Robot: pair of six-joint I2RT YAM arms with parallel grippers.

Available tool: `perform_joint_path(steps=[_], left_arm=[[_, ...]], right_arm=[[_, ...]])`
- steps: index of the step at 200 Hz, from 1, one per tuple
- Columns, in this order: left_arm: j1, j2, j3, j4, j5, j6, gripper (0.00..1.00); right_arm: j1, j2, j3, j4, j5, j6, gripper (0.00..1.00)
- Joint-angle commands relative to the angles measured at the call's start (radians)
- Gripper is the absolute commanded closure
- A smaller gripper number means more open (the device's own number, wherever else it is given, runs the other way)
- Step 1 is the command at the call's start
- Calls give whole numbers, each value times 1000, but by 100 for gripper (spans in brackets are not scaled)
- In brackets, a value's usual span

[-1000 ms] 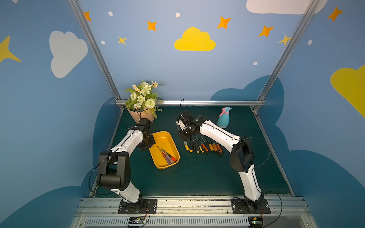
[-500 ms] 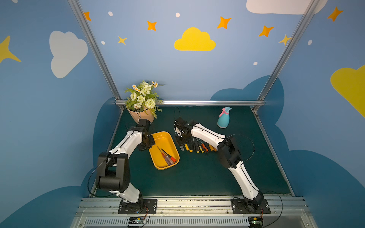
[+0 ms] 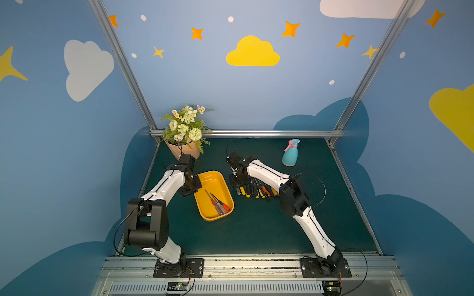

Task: Take out the screwdriver from the storage box
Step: Place the screwdriver at the center of the board.

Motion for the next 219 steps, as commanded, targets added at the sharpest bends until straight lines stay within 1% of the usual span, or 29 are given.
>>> perform_joint_path(steps=[1,20,72,90,102,129,174,194,219], left_arm=[[-8,-11,15,-3,63,31,98],[-21,-13,23,1,73,49,98],[-48,-12,27,24,89,72,97],[-54,-8,28,22,83,63,97],[-56,-7,26,22,78,55,97],[-56,-11,26,18,53,42,98],[-57,-13,24,15,50,43,97],[-57,-16,21,12,38,31,98],[-57,-21,14,22,33,16,97]], right_arm=[[-16,7,2,-55,58,33,100],[-19,-2,-7,-55,83,32,100],[-29,7,-5,-63,48,19,100],[-31,11,-1,-75,38,14,81],[-31,15,3,-81,28,10,76],[-32,20,14,-91,12,9,73],[-30,-16,16,-70,-25,1,72],[-30,-70,-9,-31,-28,-8,71],[-28,-183,-106,78,-31,-43,69]])
